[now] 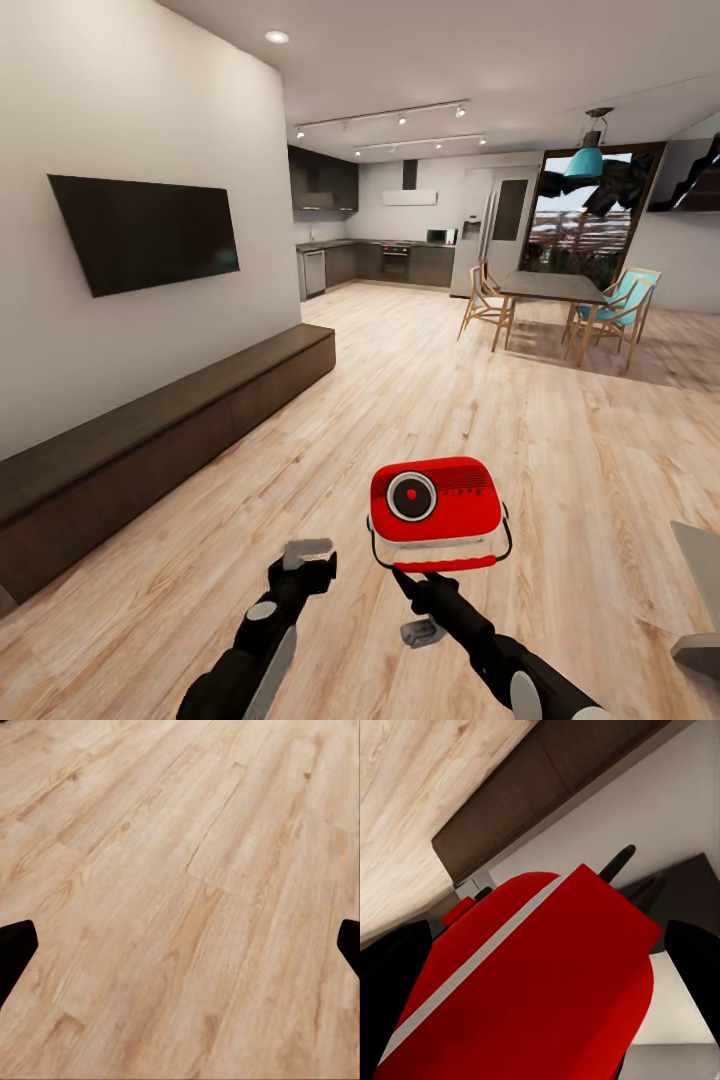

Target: Turn on the radio receiver that's on the table in the living room.

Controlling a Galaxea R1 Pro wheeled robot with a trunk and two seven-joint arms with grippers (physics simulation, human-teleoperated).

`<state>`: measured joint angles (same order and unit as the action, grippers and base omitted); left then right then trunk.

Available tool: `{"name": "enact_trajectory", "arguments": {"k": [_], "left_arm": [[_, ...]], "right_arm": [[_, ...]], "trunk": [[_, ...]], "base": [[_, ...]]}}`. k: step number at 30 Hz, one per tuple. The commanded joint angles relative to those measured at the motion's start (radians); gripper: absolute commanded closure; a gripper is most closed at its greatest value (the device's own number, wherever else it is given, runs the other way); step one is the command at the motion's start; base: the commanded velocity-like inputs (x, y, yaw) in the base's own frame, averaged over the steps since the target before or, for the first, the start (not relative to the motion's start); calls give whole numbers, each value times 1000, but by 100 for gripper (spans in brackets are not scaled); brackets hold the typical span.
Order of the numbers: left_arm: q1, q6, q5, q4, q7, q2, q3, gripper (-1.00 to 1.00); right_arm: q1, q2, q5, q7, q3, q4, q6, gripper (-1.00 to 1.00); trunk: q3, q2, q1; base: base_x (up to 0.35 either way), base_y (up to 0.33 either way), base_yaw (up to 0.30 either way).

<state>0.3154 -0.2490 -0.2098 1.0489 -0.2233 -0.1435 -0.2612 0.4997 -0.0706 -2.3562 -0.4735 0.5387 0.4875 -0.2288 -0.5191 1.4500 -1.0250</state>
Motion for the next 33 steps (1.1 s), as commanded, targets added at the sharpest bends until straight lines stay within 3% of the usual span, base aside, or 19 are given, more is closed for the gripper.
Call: {"name": "enact_trajectory", "arguments": {"k": [1,3,5,9,12,15,20,23,24,28,33], "left_arm": [[3,-32,32,22,1,-10,-2,-100],[6,-95,82,57,1,-23,-4,-100],[43,-297,164,137,1,-31,-5,-100],[104,-475,185,161,1,-31,-9,-100],[153,-567,189,167,1,-31,-11,-100],[192,-594,189,167,2,-31,-12,-100],[304,-659,186,124,12,-31,-12,-100],[348,-668,177,60,49,-31,-12,-100],[362,-668,172,25,88,-31,-13,-100],[371,-664,169,-6,127,-31,-13,-100],[372,-660,170,-17,131,-31,-12,-100]], "right_arm": [[0,0,0,0,-1,0,0,100],[0,0,0,0,0,0,0,100],[0,0,0,0,0,-1,3,100],[0,0,0,0,1,-1,5,100],[0,0,0,0,1,-1,5,100],[0,0,0,0,1,-2,6,100],[0,0,0,0,16,-3,6,100],[0,0,0,2,68,-3,8,100],[0,1,0,6,109,-3,8,100],[0,2,0,2,175,-3,4,100],[0,2,0,-4,188,-2,-1,100]], "trunk": [[0,0,0],[0,0,0],[0,0,0],[0,0,0],[0,0,0],[0,0,0],[0,0,0],[0,0,0],[0,0,0],[0,0,0],[0,0,0]], "base": [[0,0,0],[0,0,0],[0,0,0],[0,0,0],[0,0,0],[0,0,0],[0,0,0],[0,0,0],[0,0,0],[0,0,0],[0,0,0]]}}
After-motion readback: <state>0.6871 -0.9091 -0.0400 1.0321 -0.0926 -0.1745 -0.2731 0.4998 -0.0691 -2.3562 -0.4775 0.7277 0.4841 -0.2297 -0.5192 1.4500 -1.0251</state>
